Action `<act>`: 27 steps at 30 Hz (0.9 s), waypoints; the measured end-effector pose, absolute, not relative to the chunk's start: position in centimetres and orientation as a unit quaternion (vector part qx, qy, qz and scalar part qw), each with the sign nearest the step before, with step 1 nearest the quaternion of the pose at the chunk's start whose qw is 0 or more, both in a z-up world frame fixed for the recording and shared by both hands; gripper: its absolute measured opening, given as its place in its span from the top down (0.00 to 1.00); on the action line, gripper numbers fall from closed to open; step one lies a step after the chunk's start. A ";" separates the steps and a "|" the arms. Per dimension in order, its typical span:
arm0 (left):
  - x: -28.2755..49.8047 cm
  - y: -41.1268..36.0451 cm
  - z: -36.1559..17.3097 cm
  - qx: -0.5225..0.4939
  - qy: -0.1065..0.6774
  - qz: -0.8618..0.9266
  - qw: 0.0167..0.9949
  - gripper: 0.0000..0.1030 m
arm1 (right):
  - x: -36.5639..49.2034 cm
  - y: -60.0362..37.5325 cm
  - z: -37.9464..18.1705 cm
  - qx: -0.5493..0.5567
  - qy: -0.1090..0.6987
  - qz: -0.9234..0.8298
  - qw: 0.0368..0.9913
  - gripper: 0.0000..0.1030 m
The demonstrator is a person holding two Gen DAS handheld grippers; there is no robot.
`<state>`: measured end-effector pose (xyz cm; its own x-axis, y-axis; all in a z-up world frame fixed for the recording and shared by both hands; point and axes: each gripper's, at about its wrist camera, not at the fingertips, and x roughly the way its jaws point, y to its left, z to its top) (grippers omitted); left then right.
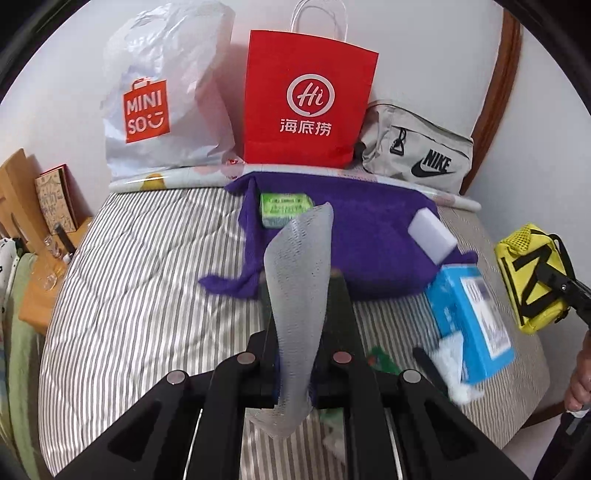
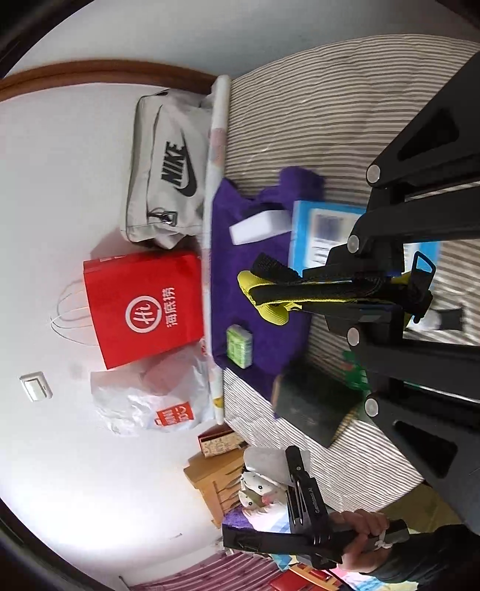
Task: Organize soft objects
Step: 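Carry the pouch with the right gripper while the left gripper carries the mesh bag toward the towel, then open the left gripper over the towel while the right gripper releases the pouch onto it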
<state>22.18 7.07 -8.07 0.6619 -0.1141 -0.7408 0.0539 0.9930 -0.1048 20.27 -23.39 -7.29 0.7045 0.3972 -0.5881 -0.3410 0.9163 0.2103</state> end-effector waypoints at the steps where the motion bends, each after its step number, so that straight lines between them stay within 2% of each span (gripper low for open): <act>1: 22.8 7.1 -8.0 -0.039 0.410 -0.047 0.910 0.90 | 20.8 -23.2 -7.2 0.043 0.328 0.199 0.922 0.91; 14: 31.7 6.3 -7.8 -0.049 0.428 -0.066 0.900 0.90 | 30.3 -21.3 -7.8 0.041 0.346 0.190 0.918 0.91; 27: 38.6 6.9 -12.9 -0.087 0.504 -0.094 0.854 0.90 | 36.4 -19.5 -12.5 0.023 0.403 0.180 0.897 0.91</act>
